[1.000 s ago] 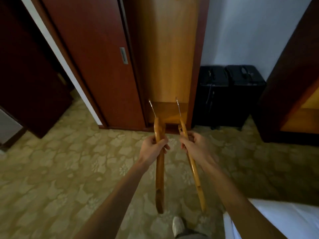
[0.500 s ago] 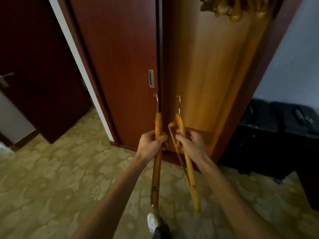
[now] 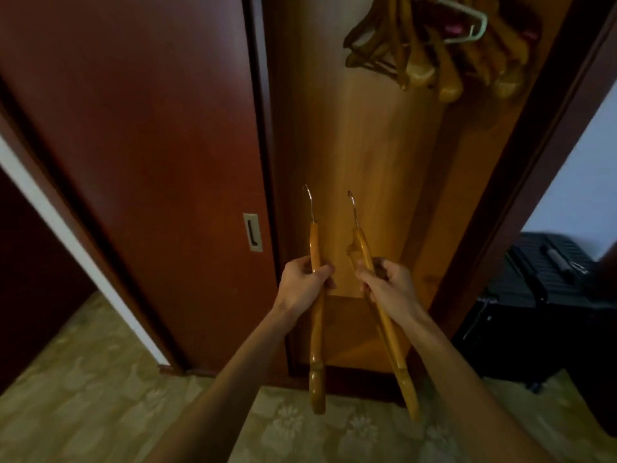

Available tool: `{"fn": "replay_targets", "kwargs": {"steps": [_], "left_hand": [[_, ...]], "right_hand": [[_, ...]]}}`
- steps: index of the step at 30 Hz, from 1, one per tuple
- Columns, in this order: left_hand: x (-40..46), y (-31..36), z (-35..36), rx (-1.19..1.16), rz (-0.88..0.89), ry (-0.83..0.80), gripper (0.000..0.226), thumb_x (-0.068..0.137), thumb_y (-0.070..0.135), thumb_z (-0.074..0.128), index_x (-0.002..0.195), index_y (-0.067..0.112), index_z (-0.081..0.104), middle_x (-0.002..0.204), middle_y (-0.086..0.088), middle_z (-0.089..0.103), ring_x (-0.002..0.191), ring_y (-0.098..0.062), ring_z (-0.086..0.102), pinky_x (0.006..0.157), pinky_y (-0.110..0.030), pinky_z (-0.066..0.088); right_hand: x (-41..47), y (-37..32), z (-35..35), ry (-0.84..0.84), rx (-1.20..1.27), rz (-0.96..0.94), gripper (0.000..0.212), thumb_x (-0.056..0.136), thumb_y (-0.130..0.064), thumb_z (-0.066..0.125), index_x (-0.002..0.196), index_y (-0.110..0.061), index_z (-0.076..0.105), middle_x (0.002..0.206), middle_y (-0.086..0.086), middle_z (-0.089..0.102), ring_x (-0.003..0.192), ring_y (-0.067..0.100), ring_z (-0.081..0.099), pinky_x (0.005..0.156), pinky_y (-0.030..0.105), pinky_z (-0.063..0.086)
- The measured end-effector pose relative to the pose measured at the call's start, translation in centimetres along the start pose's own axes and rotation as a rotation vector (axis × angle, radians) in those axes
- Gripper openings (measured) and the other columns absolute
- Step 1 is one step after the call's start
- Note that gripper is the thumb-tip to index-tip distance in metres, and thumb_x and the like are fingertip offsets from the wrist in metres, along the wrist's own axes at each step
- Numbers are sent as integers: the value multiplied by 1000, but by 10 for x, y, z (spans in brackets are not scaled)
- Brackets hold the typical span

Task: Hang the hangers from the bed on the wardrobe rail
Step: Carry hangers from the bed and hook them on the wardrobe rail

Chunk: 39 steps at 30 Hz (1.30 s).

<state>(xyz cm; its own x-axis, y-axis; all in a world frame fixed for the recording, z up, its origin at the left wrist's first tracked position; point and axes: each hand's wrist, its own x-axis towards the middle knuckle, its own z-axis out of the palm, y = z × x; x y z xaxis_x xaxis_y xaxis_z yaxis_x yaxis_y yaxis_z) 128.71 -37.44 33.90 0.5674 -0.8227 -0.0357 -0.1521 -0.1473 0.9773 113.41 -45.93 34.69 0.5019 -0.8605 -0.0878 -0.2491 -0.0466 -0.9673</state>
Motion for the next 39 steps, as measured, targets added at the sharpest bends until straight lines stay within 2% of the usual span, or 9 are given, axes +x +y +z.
{"fn": "replay_targets", "kwargs": {"steps": [6, 15, 22, 25, 28, 30, 33, 36, 39], "left_hand": [[105, 32, 0, -1, 31, -17, 17, 94, 24, 64, 96, 9, 74, 80, -5, 76, 69, -12, 72, 68, -26, 60], [263, 130, -16, -48, 153, 51, 20, 95, 22, 64, 94, 4, 73, 79, -5, 74, 66, -10, 69, 58, -15, 54], [348, 236, -37, -55, 213, 149, 21, 88, 30, 68, 82, 11, 72, 59, 5, 66, 52, -5, 64, 60, -25, 46], [374, 272, -39, -50, 244, 126, 21, 84, 30, 70, 76, 11, 73, 57, 3, 67, 50, -10, 64, 57, -23, 46], [395, 300, -36, -92, 257, 82, 19, 85, 28, 69, 75, 12, 73, 60, -1, 68, 54, -14, 66, 54, -22, 49], [410, 316, -33, -122, 240, 60, 20, 83, 29, 69, 84, 10, 75, 67, -5, 69, 61, -19, 68, 60, -27, 53], [429, 337, -27, -176, 235, 40, 27, 78, 27, 69, 94, 6, 75, 72, -9, 70, 68, -25, 70, 69, -35, 60], [440, 351, -17, -152, 278, 27, 19, 84, 24, 68, 88, 7, 76, 70, -6, 68, 69, -22, 67, 78, -37, 59], [450, 360, -6, -103, 303, 16, 16, 87, 26, 66, 79, 13, 73, 71, -4, 66, 69, -18, 65, 75, -32, 56]], "right_hand": [[98, -39, 13, 57, -2, -50, 10, 96, -28, 64, 105, -29, 67, 90, -6, 71, 85, 9, 68, 68, 21, 50], [254, -136, 7, 47, 93, -170, 7, 94, -27, 66, 100, -29, 69, 79, -14, 74, 71, -3, 68, 67, 22, 51], [335, -240, -13, 132, 111, -366, 16, 94, -26, 65, 110, -25, 69, 69, -10, 70, 63, -7, 64, 62, 15, 49], [357, -279, -20, 181, 76, -451, 12, 94, -24, 64, 100, -19, 73, 64, -9, 68, 53, -8, 59, 51, 9, 45], [375, -312, -28, 226, 75, -476, 18, 92, -24, 63, 87, -12, 75, 61, -6, 69, 55, -2, 61, 59, 15, 48], [385, -329, -33, 233, 68, -470, 22, 92, -27, 62, 85, -12, 75, 61, -5, 70, 59, 3, 63, 64, 21, 48], [399, -347, -44, 247, 72, -465, 23, 93, -23, 62, 78, -10, 73, 55, -7, 67, 51, 2, 60, 54, 15, 48], [410, -358, -58, 276, 90, -440, 20, 92, -24, 64, 80, -12, 75, 62, -4, 70, 58, 8, 61, 54, 17, 49], [420, -365, -70, 281, 100, -391, 19, 89, -24, 65, 84, -10, 76, 65, 0, 71, 59, 9, 62, 59, 22, 49]]}}
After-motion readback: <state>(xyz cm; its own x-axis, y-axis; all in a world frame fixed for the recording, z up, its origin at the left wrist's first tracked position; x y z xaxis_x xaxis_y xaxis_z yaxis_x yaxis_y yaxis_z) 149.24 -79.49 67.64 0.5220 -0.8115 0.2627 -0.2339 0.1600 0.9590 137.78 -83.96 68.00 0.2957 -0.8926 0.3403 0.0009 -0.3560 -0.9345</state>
